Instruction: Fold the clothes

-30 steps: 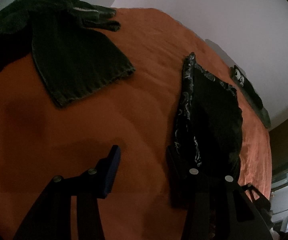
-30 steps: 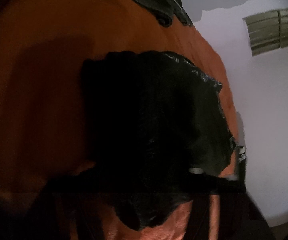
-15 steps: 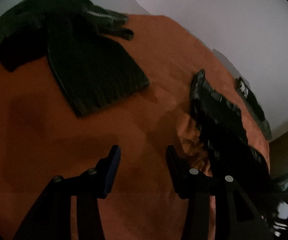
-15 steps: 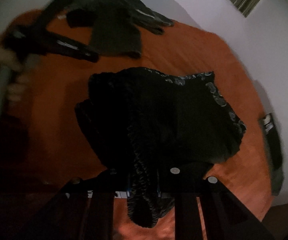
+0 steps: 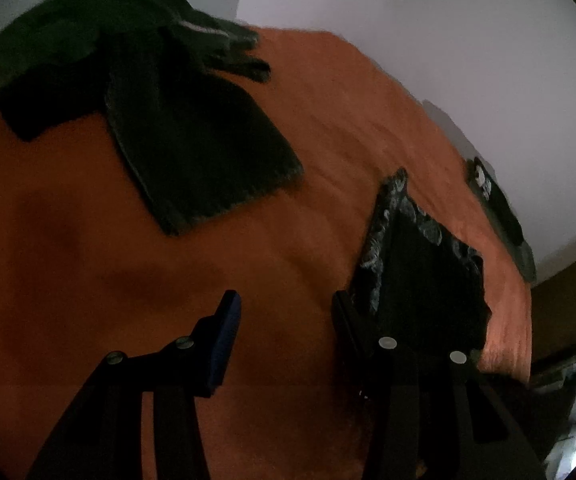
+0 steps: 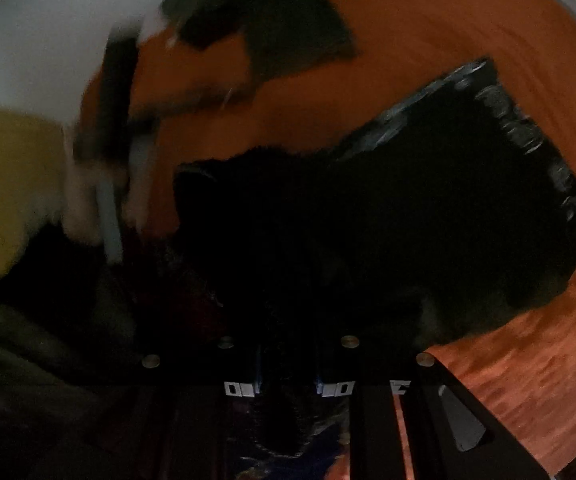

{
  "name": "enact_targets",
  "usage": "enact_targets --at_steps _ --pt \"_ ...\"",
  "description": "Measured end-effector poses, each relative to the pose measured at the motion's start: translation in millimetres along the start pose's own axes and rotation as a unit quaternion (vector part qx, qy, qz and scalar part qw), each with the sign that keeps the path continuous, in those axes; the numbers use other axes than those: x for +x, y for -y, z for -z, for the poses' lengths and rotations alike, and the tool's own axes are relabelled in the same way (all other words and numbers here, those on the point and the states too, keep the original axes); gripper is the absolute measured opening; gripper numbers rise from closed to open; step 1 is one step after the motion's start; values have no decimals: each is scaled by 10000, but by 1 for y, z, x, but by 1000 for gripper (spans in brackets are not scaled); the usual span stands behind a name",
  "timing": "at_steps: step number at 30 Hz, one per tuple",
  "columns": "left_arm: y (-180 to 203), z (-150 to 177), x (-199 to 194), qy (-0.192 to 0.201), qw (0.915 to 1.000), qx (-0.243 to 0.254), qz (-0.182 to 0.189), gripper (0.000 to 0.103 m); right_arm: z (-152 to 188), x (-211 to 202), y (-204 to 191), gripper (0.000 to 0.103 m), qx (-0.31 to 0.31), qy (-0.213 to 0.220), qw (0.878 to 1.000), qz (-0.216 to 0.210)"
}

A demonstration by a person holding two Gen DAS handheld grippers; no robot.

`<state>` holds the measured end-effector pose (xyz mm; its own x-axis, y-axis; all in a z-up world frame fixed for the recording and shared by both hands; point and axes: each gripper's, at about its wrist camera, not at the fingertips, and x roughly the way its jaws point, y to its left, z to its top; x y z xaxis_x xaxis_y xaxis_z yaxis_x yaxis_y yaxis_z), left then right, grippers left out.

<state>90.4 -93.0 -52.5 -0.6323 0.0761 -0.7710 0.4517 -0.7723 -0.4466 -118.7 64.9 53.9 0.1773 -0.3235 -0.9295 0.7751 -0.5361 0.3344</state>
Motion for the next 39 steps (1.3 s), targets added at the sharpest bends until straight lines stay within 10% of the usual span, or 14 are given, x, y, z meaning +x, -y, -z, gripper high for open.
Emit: enact_targets --at_steps 7,12,20,33,39 --pt "33 -9 40 -326 9991 68 271 49 -95 -59 189 22 1221 514 9885 727" --pt "80 -4 65 -467 9956 739 331 49 -79 -71 292 45 3102 1516 9359 700" --pt "92 7 85 -436 9920 1156 249 49 33 12 223 54 2874 1780 9411 78" --pt "96 27 67 -279 9948 930 317 49 92 70 106 64 2418 2473 9108 2253" --pt "93 26 77 -295 9964 770 207 49 99 80 101 64 2428 2472 9089 2318"
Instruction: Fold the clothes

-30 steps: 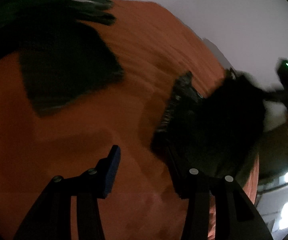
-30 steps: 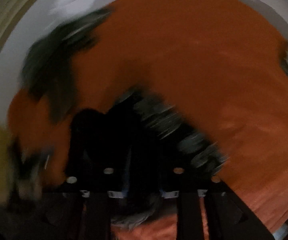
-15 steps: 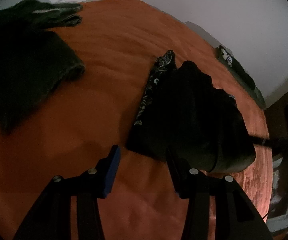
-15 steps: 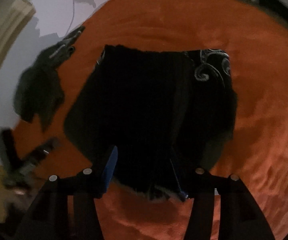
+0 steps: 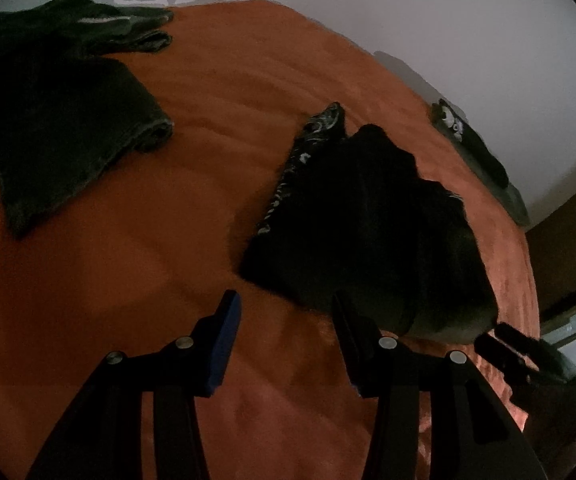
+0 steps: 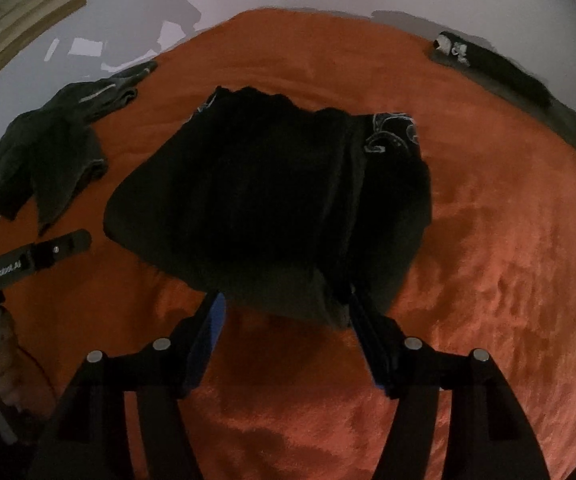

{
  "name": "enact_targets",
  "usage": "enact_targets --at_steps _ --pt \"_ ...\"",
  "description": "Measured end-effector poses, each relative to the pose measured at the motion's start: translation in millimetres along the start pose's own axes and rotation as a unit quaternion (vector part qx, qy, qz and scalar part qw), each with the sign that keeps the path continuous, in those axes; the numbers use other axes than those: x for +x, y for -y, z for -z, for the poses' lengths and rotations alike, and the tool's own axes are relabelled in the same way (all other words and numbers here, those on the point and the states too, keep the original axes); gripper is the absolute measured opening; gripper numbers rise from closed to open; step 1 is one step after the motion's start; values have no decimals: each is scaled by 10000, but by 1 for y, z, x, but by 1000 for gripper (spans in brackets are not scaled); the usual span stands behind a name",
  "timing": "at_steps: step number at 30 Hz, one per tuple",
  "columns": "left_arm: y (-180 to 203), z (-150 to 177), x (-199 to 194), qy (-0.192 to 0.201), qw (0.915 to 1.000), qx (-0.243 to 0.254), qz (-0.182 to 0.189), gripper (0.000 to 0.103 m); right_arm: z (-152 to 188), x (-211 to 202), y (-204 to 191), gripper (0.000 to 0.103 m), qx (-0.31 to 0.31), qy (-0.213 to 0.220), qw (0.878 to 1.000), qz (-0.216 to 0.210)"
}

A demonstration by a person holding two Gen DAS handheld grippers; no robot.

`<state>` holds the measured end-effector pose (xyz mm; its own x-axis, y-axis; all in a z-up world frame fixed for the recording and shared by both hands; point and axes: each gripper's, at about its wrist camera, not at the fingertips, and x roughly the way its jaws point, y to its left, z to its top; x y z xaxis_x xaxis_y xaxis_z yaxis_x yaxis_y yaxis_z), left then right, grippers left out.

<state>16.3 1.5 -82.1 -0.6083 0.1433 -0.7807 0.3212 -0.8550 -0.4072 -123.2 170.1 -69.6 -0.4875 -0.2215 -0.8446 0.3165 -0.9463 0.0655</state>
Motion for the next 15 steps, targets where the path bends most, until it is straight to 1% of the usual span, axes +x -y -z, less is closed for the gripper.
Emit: enact_targets --at_steps 2,4,5,6,7,8,9,10,11,13,15 --pt "-3 -4 6 -19 9998 -191 63 49 3 7 -3 64 -35 -71 9999 84" --pt "-4 -11 14 4 9983 -583 29 49 1 20 -6 64 -4 -152 9996 238" --pt "-3 -14 20 22 9968 -799 59 49 -2 26 -7 64 18 -169 9994 318" --pt "-1 -17 26 43 9948 -1008 137 49 -5 32 -7 61 43 -182 9990 401" --pt "3 -20 35 10 9931 -1163 137 49 -8 36 -7 42 86 -182 9987 463" --pt "8 -22 43 -27 9931 -1176 29 49 -10 38 -5 26 150 -170 9985 490" --pt "12 -23 48 -32 9937 -1112 -116 49 -10 39 -3 23 207 -156 9984 499" --pt "17 -25 53 -36 9942 -1047 -260 49 -9 38 0 16 257 -139 9984 482" --pt "20 -25 58 -42 9945 -983 -367 49 -8 37 2 12 272 -115 9984 474" --pt "21 -26 64 -41 9950 -881 -466 49 -3 32 6 10 201 -37 9986 488" --pt "20 -28 69 -7 9946 -905 -514 49 2 25 16 10 261 43 9980 572"
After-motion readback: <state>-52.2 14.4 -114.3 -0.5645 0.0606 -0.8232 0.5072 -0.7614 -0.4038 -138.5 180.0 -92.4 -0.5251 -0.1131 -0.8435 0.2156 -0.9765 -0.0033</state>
